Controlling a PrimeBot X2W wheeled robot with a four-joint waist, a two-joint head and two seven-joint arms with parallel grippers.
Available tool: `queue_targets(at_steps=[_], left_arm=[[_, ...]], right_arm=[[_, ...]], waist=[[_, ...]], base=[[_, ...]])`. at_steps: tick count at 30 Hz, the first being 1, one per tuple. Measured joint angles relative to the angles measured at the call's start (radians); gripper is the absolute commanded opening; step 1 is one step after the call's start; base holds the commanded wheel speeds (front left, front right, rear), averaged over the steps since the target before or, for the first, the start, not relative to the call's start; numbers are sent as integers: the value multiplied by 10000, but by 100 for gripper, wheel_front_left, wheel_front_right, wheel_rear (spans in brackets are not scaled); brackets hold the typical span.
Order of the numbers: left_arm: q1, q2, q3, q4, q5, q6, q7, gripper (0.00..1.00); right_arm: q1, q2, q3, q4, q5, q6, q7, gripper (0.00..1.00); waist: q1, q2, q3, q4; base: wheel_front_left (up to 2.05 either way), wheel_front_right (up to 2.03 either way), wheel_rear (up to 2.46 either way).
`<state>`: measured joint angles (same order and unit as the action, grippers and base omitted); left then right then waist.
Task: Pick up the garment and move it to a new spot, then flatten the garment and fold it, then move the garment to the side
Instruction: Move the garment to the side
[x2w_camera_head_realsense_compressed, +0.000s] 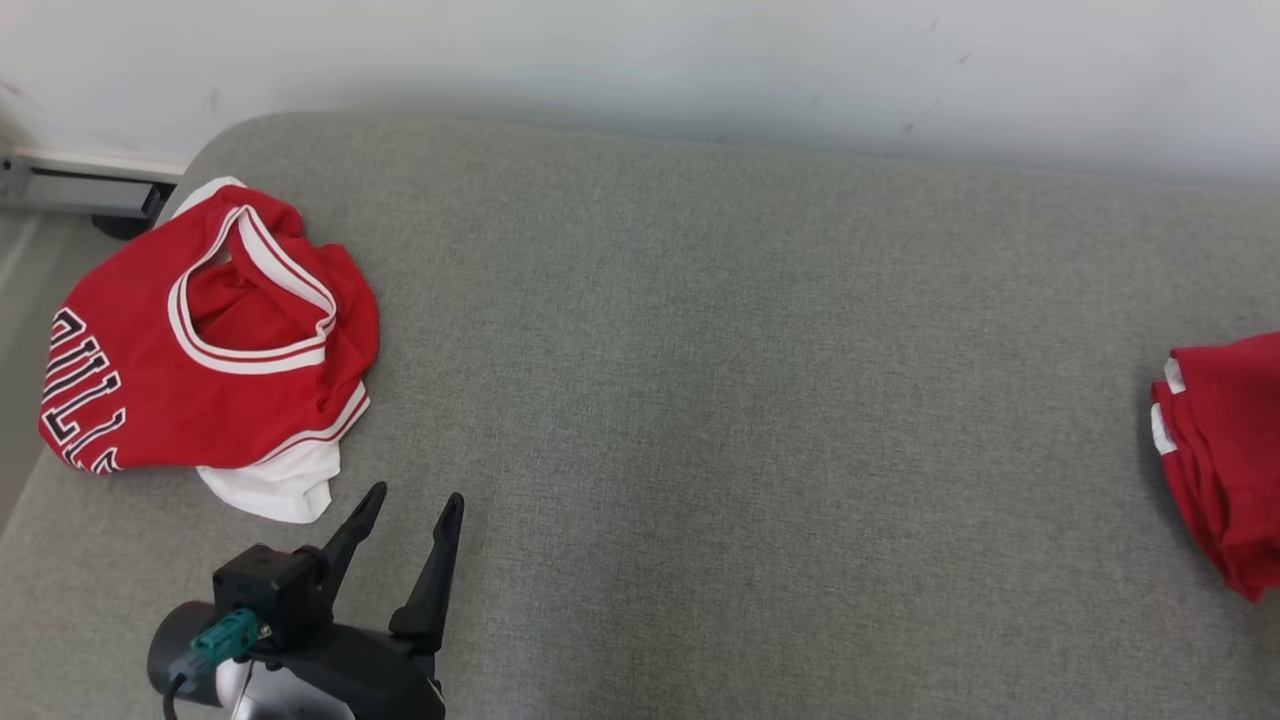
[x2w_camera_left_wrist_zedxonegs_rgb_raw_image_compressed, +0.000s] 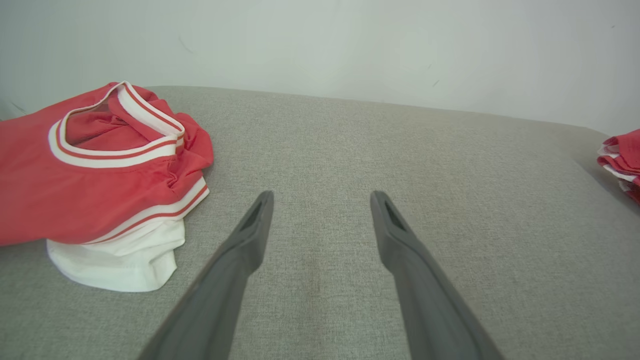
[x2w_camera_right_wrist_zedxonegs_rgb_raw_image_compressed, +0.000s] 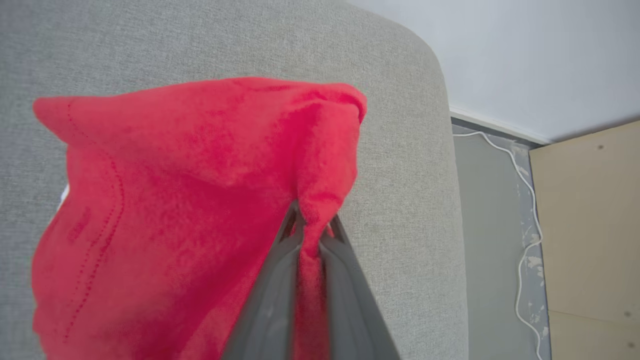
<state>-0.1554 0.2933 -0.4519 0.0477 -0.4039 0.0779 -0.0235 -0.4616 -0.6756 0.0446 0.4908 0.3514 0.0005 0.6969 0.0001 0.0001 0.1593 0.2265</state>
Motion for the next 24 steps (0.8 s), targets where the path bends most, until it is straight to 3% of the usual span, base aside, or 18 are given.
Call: queue_targets(at_steps=[3,5,14,24], left_arm=[[-84,0,29,-19,2,0,10,100],[-233,-12,27,-19,4,0,10,100],[-405,-67,0,44,4,-2,56,100],[-397,-86,56,458,2,0,31,100]], right_arm=[[-41,-113,226,15,-347,12,-253,0],[-138,-121,341,75,-566,6,-468,100],[-488,-92,560,326,-1053,-272,-1179,100],[-920,905,949,236,-1072,-249,-2520,100]], waist=[[0,0,184,81],[0,0,297,127],[0,0,486,259],[-2,0,67,110]], base=[[0,0,0],[0,0,0],[0,0,0],[0,0,0]])
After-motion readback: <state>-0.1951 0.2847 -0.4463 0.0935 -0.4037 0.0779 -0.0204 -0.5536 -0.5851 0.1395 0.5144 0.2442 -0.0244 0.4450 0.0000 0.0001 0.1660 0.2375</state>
